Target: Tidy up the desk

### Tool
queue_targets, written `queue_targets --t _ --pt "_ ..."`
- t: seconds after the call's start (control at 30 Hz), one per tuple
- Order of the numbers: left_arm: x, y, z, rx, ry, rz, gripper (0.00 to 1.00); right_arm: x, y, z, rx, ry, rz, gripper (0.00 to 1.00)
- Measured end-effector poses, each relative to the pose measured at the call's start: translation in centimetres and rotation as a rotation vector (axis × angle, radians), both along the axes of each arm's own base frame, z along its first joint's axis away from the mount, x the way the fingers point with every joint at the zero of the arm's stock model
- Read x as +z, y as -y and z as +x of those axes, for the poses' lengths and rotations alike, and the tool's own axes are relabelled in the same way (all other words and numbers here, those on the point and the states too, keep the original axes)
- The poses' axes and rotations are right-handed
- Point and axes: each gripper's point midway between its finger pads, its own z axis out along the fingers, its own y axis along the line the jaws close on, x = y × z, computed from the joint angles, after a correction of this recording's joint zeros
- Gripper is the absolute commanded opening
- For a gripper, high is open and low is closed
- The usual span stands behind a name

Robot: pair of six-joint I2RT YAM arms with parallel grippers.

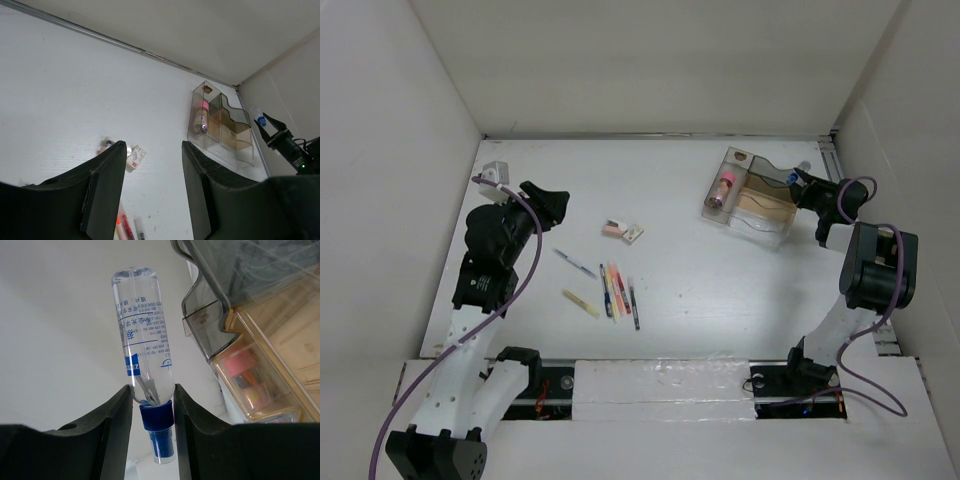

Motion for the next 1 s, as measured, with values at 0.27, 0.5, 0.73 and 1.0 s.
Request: queue_targets --t 0.27,0.5,0.73,1.0 --pt "0.4 0.0 -0.2 0.0 0.013 -0.002 0.44 0.6 -2.1 -0.1 0.073 0.018 0.025 0.28" --pt "0.6 0.0 -0.3 0.0 0.021 -0.005 0.44 0.1 -3.9 0.3 0.131 0.049 0.071 0.29" --pt "0.8 0.0 -0.4 -0.001 0.028 -0.006 0.44 -2.2 -3.8 0.2 0.119 -0.001 0.116 0.3" --pt "0.8 -0.1 -0.4 0.0 0.029 -0.006 0.44 -2.3 -3.1 0.2 0.104 -0.004 0.119 0.34"
